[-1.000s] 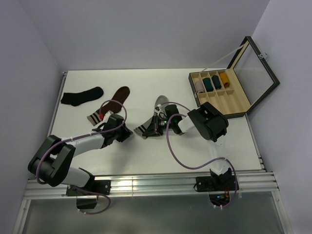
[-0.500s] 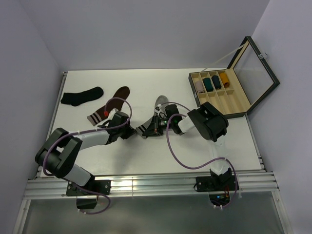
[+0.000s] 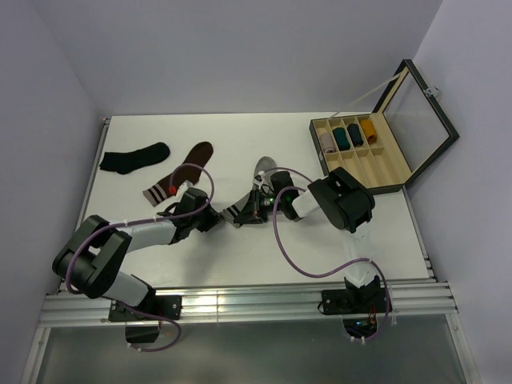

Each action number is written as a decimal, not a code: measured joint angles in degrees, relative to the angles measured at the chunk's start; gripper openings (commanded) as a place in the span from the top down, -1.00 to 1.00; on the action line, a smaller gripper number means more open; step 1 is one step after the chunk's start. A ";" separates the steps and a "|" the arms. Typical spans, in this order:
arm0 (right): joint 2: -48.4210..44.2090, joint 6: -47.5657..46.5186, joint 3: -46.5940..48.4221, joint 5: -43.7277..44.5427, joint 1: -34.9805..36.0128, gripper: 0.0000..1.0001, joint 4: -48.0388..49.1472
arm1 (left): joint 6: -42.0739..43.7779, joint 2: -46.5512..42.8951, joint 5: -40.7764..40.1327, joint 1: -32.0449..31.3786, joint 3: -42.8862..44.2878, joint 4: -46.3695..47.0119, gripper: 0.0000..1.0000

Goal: Roll the socks
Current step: Roll the sock at the center of the board.

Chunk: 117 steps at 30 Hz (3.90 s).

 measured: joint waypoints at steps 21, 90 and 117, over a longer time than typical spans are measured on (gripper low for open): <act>0.00 -1.86 1.16 -0.20 0.00 1.00 -2.54 | -0.07 -0.28 -0.20 -0.15 -3.26 9.84 0.02; -16.31 -50.51 -3.23 63.17 30.21 0.03 -12.81 | 6.95 12.92 2.10 1.25 25.62 -33.03 0.99; -19.34 -30.80 -7.78 35.08 12.87 1.00 -11.41 | 1.79 -0.46 4.66 5.29 13.99 -22.56 -0.25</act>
